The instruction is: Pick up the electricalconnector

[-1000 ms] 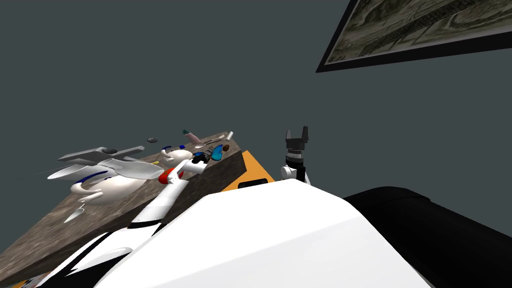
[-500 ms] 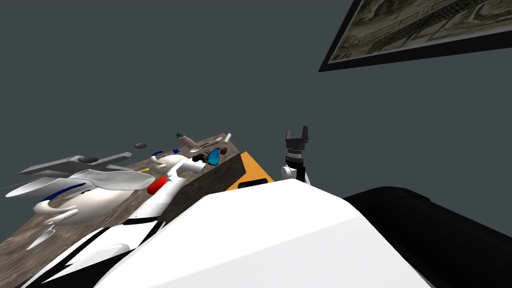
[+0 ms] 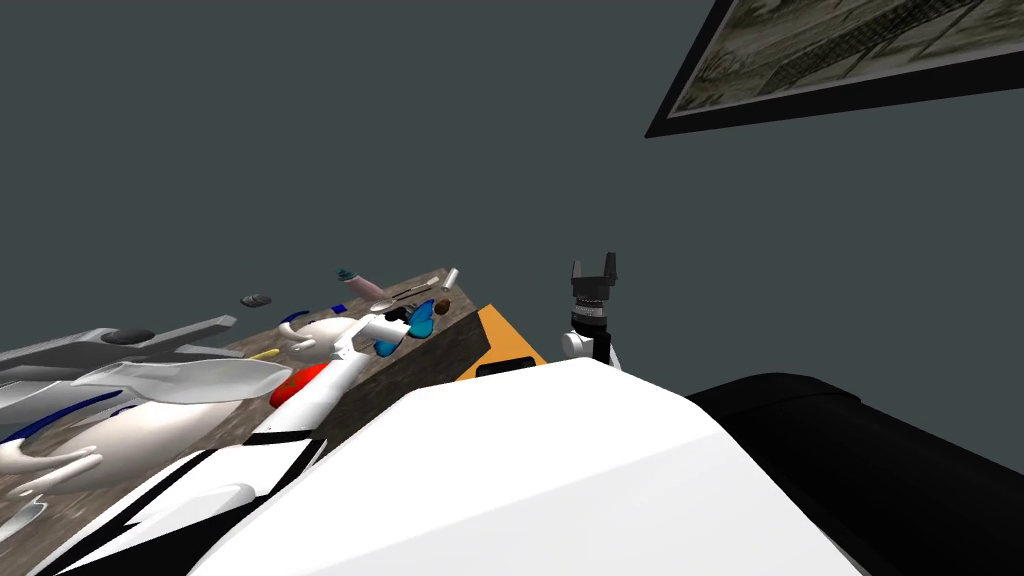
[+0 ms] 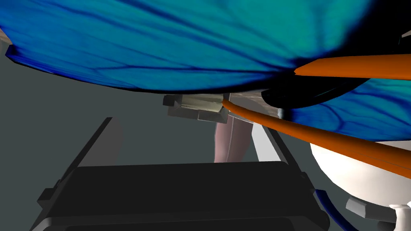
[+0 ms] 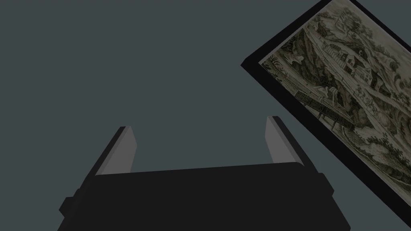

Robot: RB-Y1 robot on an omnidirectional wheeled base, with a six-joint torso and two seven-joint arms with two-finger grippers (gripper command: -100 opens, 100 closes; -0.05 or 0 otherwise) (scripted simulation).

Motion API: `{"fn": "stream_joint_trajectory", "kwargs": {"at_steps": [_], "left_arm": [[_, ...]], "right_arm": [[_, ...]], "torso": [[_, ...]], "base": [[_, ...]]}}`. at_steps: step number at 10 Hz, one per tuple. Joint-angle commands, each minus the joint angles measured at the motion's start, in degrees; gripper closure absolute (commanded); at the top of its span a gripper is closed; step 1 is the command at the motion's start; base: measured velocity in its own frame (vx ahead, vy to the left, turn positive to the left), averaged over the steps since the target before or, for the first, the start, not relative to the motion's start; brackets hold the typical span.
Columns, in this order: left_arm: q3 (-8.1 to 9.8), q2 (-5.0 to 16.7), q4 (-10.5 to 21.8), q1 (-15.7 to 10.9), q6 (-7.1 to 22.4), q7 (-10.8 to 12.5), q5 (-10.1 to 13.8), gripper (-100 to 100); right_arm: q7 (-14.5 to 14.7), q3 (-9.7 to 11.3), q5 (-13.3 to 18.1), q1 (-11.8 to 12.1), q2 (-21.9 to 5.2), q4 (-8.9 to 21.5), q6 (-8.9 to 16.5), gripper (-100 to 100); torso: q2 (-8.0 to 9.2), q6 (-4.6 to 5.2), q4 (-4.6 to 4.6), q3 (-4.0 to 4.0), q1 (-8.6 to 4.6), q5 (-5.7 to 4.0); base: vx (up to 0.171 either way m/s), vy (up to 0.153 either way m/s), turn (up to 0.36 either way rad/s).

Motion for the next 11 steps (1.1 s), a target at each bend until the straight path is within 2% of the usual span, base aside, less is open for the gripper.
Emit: {"fn": "stream_joint_trajectory", "kwargs": {"at_steps": [1,5,6,7,11], "left_arm": [[0.37,-0.2,1.8,-0.2,-1.1,0.0,-0.1,-100],[1.23,-0.7,6.0,-0.8,-3.6,0.0,-0.5,-100],[1.08,-0.7,5.1,-0.5,-3.2,0.1,-0.6,-100],[1.1,-0.7,5.2,-0.5,-3.3,0.1,-0.6,100],[1.11,-0.7,5.2,-0.5,-3.3,0.1,-0.6,100]], "right_arm": [[0.0,0.0,0.0,0.0,0.0,0.0,0.0,0],[0.0,0.0,0.0,0.0,0.0,0.0,0.0,0],[0.0,0.0,0.0,0.0,0.0,0.0,0.0,0],[0.0,0.0,0.0,0.0,0.0,0.0,0.0,0],[0.0,0.0,0.0,0.0,0.0,0.0,0.0,0]], "torso": [[0.0,0.0,0.0,0.0,0.0,0.0],[0.07,0.0,0.02,0.04,0.08,0.02],[0.07,0.01,0.02,0.04,0.08,0.02],[0.07,-0.01,0.02,0.04,0.05,0.01],[0.05,0.03,0.03,0.04,-0.02,-0.01]], "base": [[0.006,0.005,-0.076],[0.001,0.013,-0.075],[0.001,0.007,-0.017],[-0.001,0.003,0.018],[0.0,0.0,0.0]]}}
